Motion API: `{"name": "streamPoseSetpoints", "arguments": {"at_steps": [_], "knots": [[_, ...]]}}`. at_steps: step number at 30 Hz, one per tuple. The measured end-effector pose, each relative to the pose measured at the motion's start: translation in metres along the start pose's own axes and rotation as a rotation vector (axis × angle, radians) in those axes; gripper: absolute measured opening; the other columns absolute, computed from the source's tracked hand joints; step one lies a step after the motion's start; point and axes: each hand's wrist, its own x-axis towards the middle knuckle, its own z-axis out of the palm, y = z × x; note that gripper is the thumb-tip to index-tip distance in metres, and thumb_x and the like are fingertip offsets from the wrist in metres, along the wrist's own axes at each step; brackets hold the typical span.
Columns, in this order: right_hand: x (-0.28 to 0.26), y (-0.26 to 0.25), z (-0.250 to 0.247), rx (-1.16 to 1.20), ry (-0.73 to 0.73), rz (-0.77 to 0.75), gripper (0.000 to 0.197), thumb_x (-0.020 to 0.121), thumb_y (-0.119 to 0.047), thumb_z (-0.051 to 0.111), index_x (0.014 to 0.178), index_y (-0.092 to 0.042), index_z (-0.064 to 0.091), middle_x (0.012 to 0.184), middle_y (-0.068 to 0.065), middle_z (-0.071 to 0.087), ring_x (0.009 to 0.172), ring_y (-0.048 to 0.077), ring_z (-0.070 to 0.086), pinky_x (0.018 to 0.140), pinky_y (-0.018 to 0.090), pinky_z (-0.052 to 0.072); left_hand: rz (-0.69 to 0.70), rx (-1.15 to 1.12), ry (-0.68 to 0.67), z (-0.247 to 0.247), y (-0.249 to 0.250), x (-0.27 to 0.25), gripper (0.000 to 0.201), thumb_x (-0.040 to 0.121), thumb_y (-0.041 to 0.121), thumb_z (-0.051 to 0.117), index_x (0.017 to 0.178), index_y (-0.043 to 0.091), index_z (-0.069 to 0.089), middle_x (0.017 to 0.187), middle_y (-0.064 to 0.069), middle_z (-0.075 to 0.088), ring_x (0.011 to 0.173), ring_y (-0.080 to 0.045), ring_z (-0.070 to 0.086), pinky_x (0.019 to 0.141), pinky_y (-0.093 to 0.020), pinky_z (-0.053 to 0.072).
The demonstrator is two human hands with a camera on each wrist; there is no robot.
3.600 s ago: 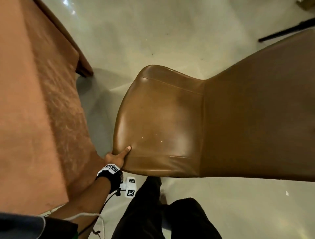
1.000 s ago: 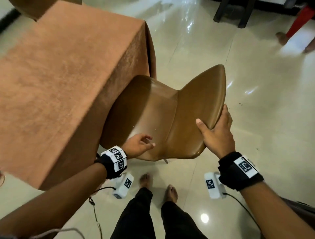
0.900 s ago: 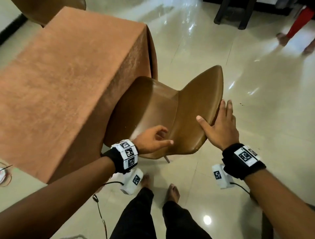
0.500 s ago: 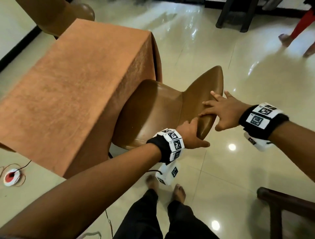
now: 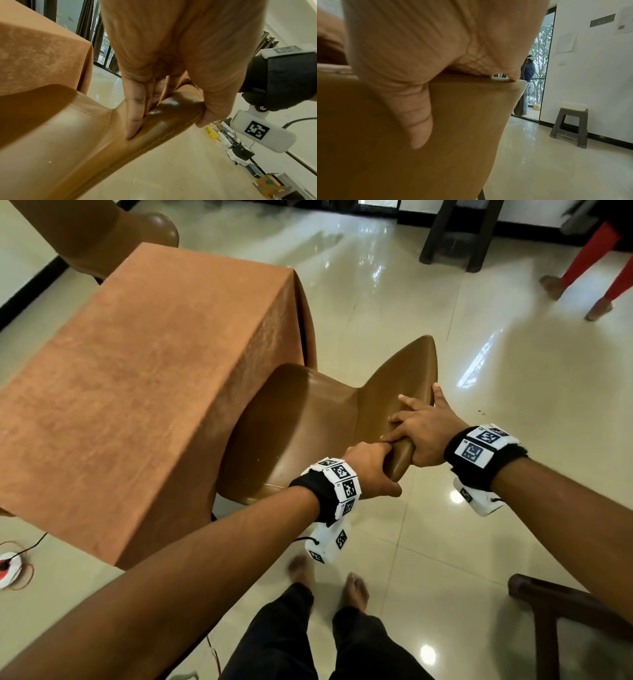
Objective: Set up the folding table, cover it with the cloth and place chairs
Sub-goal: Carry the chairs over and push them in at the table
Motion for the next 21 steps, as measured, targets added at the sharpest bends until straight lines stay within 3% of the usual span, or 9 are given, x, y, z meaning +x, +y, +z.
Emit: {"name": "streamPoseSetpoints", "arguments": {"at_steps": [4, 7, 10, 14, 16, 17, 19, 21], "knots": [[0.002, -0.007, -0.005, 0.028, 0.011, -0.004, 0.056, 0.082, -0.055, 0.061, 0.137, -0.057, 0.049, 0.152, -0.014, 0.043, 0.154, 0.026, 0.005, 0.112, 0.075, -0.008, 0.015, -0.004, -0.002, -0.004, -0.009, -0.004, 0.054, 0.065, 0.044, 0.079, 0.110, 0.021, 0.059, 0.090, 0.003, 0.067, 0.078, -0.019, 0.064, 0.064, -0.026, 0.048], [-0.001, -0.017, -0.001, 0.072, -0.002, -0.013, 0.058, 0.080, -0.057, 0.063, 0.137, -0.053, 0.052, 0.152, -0.014, 0.043, 0.154, 0.025, 0.005, 0.112, 0.075, -0.010, 0.031, 0.028, -0.050, -0.003, -0.015, -0.009, 0.067, 0.064, 0.047, 0.080, 0.120, 0.022, 0.053, 0.093, 0.002, 0.066, 0.076, -0.018, 0.062, 0.066, -0.029, 0.053], [-0.004, -0.021, 0.002, 0.127, 0.033, 0.006, 0.059, 0.080, -0.048, 0.067, 0.138, -0.050, 0.052, 0.156, -0.013, 0.040, 0.155, 0.023, 0.003, 0.113, 0.073, -0.010, 0.039, 0.009, -0.044, -0.001, -0.020, -0.014, 0.080, 0.063, 0.052, 0.078, 0.131, 0.025, 0.047, 0.098, 0.003, 0.067, 0.079, -0.017, 0.062, 0.069, -0.028, 0.054], [-0.009, -0.025, 0.003, 0.231, 0.079, 0.107, 0.076, 0.082, -0.027, 0.070, 0.149, -0.043, 0.039, 0.169, 0.003, 0.005, 0.155, 0.027, -0.010, 0.121, 0.061, -0.006, 0.049, -0.053, -0.038, -0.003, -0.027, -0.019, 0.086, 0.064, 0.065, 0.075, 0.135, 0.029, 0.044, 0.114, 0.007, 0.067, 0.089, -0.013, 0.064, 0.078, -0.026, 0.051], [-0.016, -0.030, 0.005, 0.347, 0.143, 0.244, 0.088, 0.084, -0.020, 0.073, 0.157, -0.036, 0.026, 0.168, 0.006, -0.013, 0.154, 0.032, -0.010, 0.124, 0.054, 0.009, 0.064, -0.069, -0.045, -0.004, -0.031, -0.021, 0.090, 0.065, 0.066, 0.076, 0.138, 0.028, 0.041, 0.119, 0.005, 0.066, 0.095, -0.014, 0.065, 0.083, -0.030, 0.055], [-0.020, -0.033, 0.006, 0.432, 0.190, 0.329, 0.091, 0.085, -0.016, 0.072, 0.159, -0.033, 0.020, 0.167, 0.007, -0.016, 0.154, 0.035, -0.003, 0.124, 0.050, 0.018, 0.076, -0.075, -0.045, -0.003, -0.033, -0.023, 0.093, 0.065, 0.065, 0.078, 0.141, 0.028, 0.039, 0.122, 0.004, 0.065, 0.099, -0.015, 0.065, 0.087, -0.033, 0.056], [-0.028, -0.033, 0.008, 0.672, 0.302, 0.488, 0.082, 0.091, -0.013, 0.062, 0.160, -0.028, 0.020, 0.169, 0.009, -0.003, 0.150, 0.038, 0.023, 0.118, 0.047, 0.031, 0.106, -0.078, -0.046, -0.001, -0.036, -0.025, 0.100, 0.064, 0.060, 0.081, 0.145, 0.028, 0.033, 0.127, 0.002, 0.062, 0.107, -0.017, 0.064, 0.092, -0.036, 0.055], [-0.028, -0.029, 0.013, 0.960, 0.389, 0.582, 0.068, 0.096, -0.020, 0.055, 0.156, -0.032, 0.027, 0.160, 0.012, 0.034, 0.135, 0.037, 0.047, 0.110, 0.045, 0.040, 0.123, -0.061, -0.044, 0.001, -0.037, -0.026, 0.101, 0.065, 0.055, 0.083, 0.147, 0.027, 0.030, 0.128, 0.001, 0.060, 0.108, -0.017, 0.062, 0.093, -0.037, 0.055]]}}
